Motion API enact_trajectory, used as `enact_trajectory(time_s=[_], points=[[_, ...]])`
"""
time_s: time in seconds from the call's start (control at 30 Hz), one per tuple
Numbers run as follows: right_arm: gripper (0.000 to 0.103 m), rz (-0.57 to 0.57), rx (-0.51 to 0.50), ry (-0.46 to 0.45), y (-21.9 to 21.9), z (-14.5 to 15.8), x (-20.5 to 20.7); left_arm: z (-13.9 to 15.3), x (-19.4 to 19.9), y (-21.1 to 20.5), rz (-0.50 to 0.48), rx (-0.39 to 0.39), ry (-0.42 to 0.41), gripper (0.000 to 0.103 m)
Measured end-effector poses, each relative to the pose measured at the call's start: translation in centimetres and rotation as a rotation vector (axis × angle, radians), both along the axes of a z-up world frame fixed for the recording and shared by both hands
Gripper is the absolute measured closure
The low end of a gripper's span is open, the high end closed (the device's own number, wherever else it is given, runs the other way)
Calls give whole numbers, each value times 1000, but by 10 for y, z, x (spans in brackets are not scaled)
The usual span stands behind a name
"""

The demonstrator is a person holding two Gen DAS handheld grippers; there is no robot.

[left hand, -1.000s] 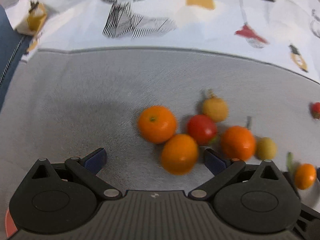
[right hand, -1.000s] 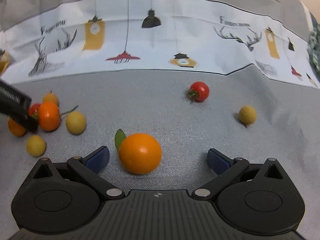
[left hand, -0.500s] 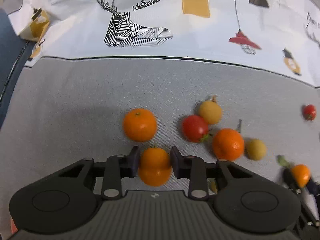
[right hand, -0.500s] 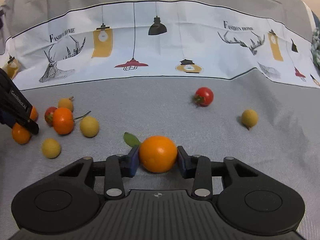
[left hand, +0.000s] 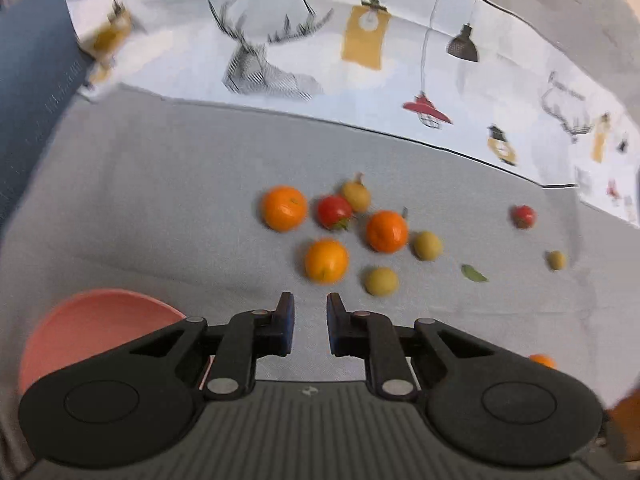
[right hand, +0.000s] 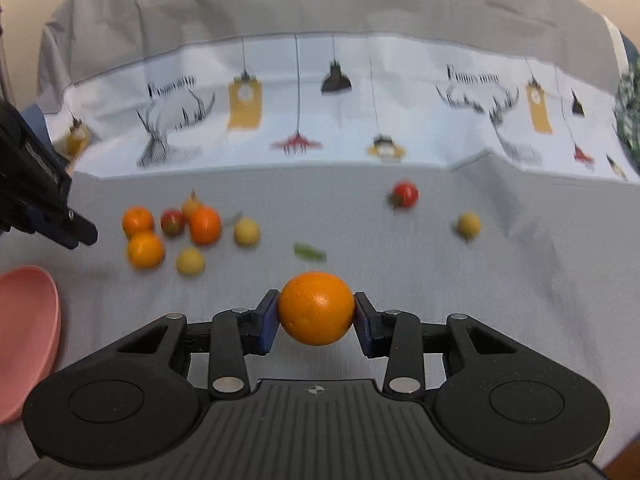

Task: Organize fruits
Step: 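Close the right tool on an orange while the left tool grasps another orange, then carry both held oranges over to the pink plate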

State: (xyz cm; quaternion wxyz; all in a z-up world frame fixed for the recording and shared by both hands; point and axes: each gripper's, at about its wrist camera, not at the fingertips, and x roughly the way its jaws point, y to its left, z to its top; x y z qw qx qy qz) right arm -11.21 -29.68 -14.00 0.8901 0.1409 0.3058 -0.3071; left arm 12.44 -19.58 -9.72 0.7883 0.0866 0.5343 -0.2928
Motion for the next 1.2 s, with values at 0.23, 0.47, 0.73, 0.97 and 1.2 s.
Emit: enact_trajectory(time_s=[0.23, 0.47, 0.73, 0.97, 1.2], points=[[63, -56, 54, -16, -9, -22, -5, -10, 23, 5, 37, 8, -14, 19], [62, -85, 126, -31, -29, -38, 1, -39, 46, -35, 48, -5, 69, 19], [62, -81, 160, -38, -35, -43, 4, -67, 47, -50, 13, 55, 145, 59], [62, -76, 151, -35, -34, -44, 5, -66, 46, -43, 14, 42, 152, 62], [62, -66, 139, -33, -33, -43, 6, -33, 28, -36, -3, 5, 66, 62]])
